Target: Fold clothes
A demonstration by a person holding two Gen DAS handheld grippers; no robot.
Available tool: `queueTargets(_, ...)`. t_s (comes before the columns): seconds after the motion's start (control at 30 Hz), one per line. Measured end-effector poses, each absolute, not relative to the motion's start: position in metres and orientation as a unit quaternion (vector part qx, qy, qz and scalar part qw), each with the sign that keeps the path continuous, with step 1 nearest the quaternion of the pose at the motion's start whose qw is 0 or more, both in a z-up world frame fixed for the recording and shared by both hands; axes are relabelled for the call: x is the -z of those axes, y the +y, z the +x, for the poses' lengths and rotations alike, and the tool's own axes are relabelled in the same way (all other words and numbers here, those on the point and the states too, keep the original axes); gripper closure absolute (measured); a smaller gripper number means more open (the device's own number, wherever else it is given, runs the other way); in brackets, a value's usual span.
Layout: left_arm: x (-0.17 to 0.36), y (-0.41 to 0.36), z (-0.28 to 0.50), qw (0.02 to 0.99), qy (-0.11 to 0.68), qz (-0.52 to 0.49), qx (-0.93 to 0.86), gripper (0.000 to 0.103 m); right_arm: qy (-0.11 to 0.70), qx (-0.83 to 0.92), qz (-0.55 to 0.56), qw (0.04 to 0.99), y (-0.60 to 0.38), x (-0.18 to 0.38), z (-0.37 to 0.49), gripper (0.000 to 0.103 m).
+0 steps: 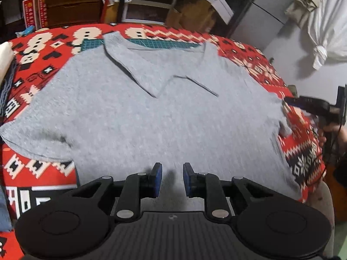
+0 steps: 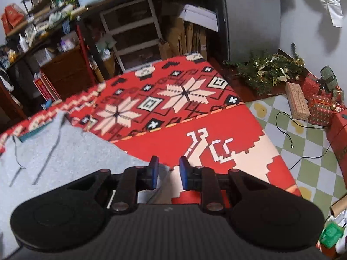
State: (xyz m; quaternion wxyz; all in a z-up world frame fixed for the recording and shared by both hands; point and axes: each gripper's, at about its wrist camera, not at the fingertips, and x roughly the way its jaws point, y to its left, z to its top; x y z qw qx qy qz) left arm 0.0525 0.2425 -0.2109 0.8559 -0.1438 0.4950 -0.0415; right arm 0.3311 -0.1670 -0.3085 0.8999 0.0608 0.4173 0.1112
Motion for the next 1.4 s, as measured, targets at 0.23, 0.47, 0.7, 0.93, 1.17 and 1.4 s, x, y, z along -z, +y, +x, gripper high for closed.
queueTargets(0.23,0.212,0.256,0.061,0.857,0.496,-0.136,0.020,0.083,0.407,-0.088,-0.022,0.909,-0.146,0.311,0.320,0.103)
queueTargets(0.47,0.211,0.273,0.060,0.862,0.487,-0.139,-0.004,0.083,0.414,-0.068,-0.031,0.907,-0.154,0.312,0.323,0.102)
queueTargets(0.7,0.208,0.299,0.051,0.866,0.477,-0.150,-0.029,0.083,0.416,-0.062,-0.006,0.907,-0.160,0.301,0.320,0.095)
queueTargets(0.93,0.203,0.320,0.044,0.873,0.465,-0.138,-0.049,0.083,0.410,-0.091,0.024,0.907,-0.153,0.277,0.308,0.093)
queueTargets(1.17,0.192,0.328,0.056,0.886,0.447,-0.114,-0.045,0.083,0.380,-0.151,0.013,0.912,-0.113,0.231,0.335,0.092)
queueTargets(1.4,0.190,0.331,0.071,0.889,0.442,-0.114,-0.037,0.083,0.397,-0.205,-0.025,0.894,-0.042,0.244,0.398,0.084)
